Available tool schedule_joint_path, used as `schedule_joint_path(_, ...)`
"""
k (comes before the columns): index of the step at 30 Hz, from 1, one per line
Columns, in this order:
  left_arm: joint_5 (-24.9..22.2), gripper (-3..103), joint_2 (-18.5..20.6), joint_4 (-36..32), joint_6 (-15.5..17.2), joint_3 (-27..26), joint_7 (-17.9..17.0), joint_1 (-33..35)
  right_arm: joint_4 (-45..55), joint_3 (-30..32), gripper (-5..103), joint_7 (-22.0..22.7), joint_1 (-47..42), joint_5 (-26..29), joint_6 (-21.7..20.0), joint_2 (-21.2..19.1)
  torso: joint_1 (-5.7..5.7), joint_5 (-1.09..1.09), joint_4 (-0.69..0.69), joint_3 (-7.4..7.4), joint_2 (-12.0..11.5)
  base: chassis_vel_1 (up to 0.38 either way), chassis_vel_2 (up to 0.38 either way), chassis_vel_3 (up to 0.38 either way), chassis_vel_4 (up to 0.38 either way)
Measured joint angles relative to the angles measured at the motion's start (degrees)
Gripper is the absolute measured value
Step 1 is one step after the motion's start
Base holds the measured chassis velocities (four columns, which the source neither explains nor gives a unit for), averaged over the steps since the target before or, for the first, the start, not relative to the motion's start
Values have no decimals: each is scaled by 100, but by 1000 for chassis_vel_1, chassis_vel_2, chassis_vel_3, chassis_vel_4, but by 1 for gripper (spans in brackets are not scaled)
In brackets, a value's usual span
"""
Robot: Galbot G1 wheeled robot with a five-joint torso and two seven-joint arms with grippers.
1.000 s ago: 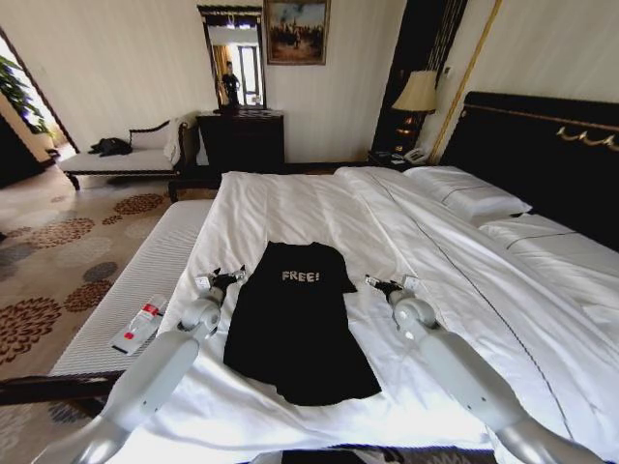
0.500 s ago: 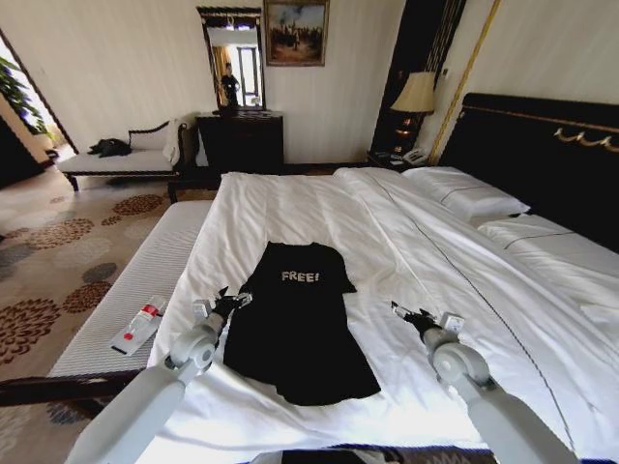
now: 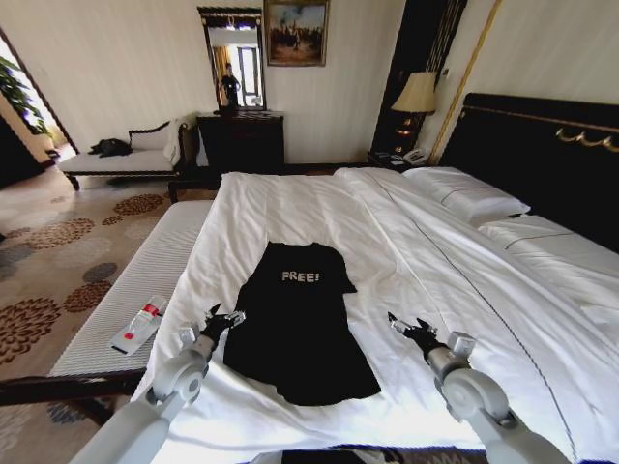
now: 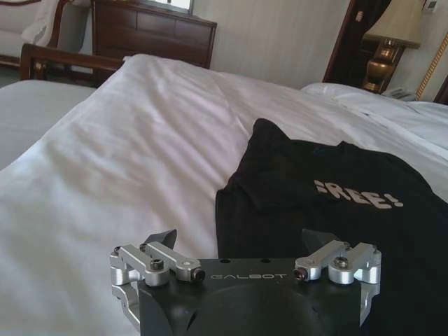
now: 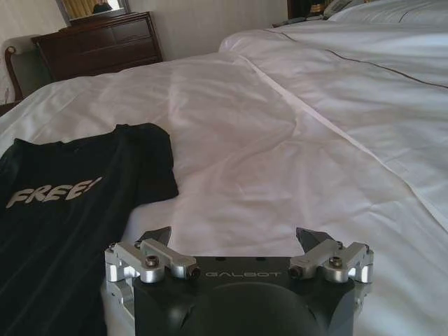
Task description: Fold the clothes on the bed.
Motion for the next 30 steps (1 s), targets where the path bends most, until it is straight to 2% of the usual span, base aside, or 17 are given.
schedule_joint_path(4, -252, 100, 67, -277, -5, -505, 205, 615, 343, 82, 100, -151, -471, -184, -2, 142, -1, 1, 0, 0, 0, 0, 0, 0, 0)
schedule_joint_path(11, -447, 100, 40, -543, -26, -850, 305, 1207, 623, -83, 100, -171, -751, -165, -72, 291, 0, 1, 0, 0, 0, 0, 0, 0, 0)
schedule_joint_path(16, -537, 100, 13, -703, -26, -947, 325, 1610, 811, -182, 100, -99, -941, 515, -411, 314, -1, 1, 0, 0, 1, 0, 0, 0, 0)
schedule_joint_path(17, -537, 100, 13, -703, -26, -947, 325, 1610, 811, -182, 100, -99, -941, 515, -411, 314, -1, 1, 0, 0, 1, 0, 0, 0, 0)
schedule_joint_path(21, -619, 100, -48, -820, -25, -981, 340, 1881, 848, -98, 100, -210, -1041, 1312, -705, 117, 0, 1, 0, 0, 0, 0, 0, 0, 0)
schedule_joint_path(30, -565, 100, -261, -1231, 14, -949, 274, 2249, 705, 51, 100, -382, -1319, 2182, -1045, -119, 0, 2, 0, 0, 1, 0, 0, 0, 0)
